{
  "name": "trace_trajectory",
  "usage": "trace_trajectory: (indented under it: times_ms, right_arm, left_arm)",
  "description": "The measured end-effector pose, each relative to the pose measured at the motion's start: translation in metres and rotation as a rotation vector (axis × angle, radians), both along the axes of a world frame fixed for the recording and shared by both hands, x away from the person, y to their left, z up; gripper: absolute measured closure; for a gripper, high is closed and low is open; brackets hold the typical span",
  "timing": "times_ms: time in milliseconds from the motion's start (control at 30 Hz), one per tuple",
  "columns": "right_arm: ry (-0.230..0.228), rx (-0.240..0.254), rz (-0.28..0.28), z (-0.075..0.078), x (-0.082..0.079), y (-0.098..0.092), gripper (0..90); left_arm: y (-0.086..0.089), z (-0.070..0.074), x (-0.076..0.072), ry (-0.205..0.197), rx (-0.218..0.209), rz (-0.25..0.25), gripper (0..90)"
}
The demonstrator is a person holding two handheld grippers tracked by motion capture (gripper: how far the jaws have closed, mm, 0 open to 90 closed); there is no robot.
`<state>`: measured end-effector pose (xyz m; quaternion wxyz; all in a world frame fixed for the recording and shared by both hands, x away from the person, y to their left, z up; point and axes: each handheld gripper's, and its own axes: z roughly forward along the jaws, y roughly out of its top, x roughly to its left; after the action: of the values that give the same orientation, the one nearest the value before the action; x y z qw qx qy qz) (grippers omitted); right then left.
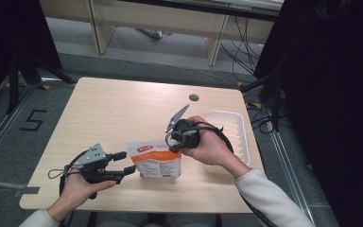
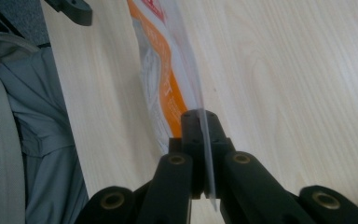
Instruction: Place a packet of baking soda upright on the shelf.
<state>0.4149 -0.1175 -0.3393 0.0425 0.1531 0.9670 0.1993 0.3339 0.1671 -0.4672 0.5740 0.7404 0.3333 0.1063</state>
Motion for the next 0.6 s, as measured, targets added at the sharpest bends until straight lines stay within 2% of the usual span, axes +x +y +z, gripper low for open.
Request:
trace_trajectory:
  times_ms: [67,100,133,167,200,233,300,333,400,433,467,500,533,600]
  right_arm:
    - [-0.011,-0.003,0.006,0.004,0.002,0.000,90.0]
    - [-0.005,-0.013,-0.009,0.007,0.002,0.001,90.0]
    - [-0.016,-0.014,0.013,0.009,0.004,0.001,90.0]
    - [-0.039,-0.017,-0.002,0.011,0.004,0.002,90.0]
    - [-0.031,-0.024,0.002,0.014,0.005,0.002,90.0]
    - [-0.050,-0.027,-0.003,0.019,0.007,0.003,90.0]
    - [-0.044,-0.033,-0.003,0.021,0.008,0.003,90.0]
    - [-0.047,-0.043,-0.023,0.024,0.009,0.002,90.0]
    - [-0.050,-0.029,-0.009,0.027,0.013,0.000,90.0]
    - [-0.048,-0.039,-0.026,0.030,0.014,0.000,90.0]
    - [-0.059,-0.027,-0.005,0.032,0.017,-0.002,90.0]
    - [-0.051,-0.037,-0.025,0.034,0.018,-0.003,90.0]
    - [-0.050,-0.036,-0.016,0.036,0.019,-0.003,90.0]
    - [-0.054,-0.029,-0.004,0.041,0.022,-0.005,90.0]
  left_arm:
    - [0.005,-0.003,-0.005,0.009,0.003,0.008,31.0]
    - [0.006,-0.006,-0.007,0.020,-0.011,0.007,30.8]
    - [0.008,-0.008,-0.008,0.035,-0.009,0.014,30.8]
    - [0.008,-0.010,-0.009,0.043,-0.010,0.010,30.7]
    - [0.008,-0.010,-0.010,0.047,-0.008,0.007,30.7]
    - [0.007,-0.011,-0.009,0.046,-0.007,0.002,30.7]
    - [0.005,-0.010,-0.009,0.042,-0.008,0.001,30.7]
    - [0.004,-0.011,-0.009,0.039,-0.005,-0.005,30.7]
    - [0.003,-0.011,-0.010,0.043,0.005,-0.006,30.4]
    - [0.003,-0.012,-0.010,0.044,0.005,-0.008,30.3]
    - [0.003,-0.012,-0.010,0.047,0.005,-0.001,30.3]
    - [0.004,-0.012,-0.009,0.043,0.006,-0.002,30.3]
    - [0.004,-0.011,-0.008,0.028,0.010,-0.012,30.3]
    - [0.004,-0.012,-0.008,0.025,0.013,-0.010,30.2]
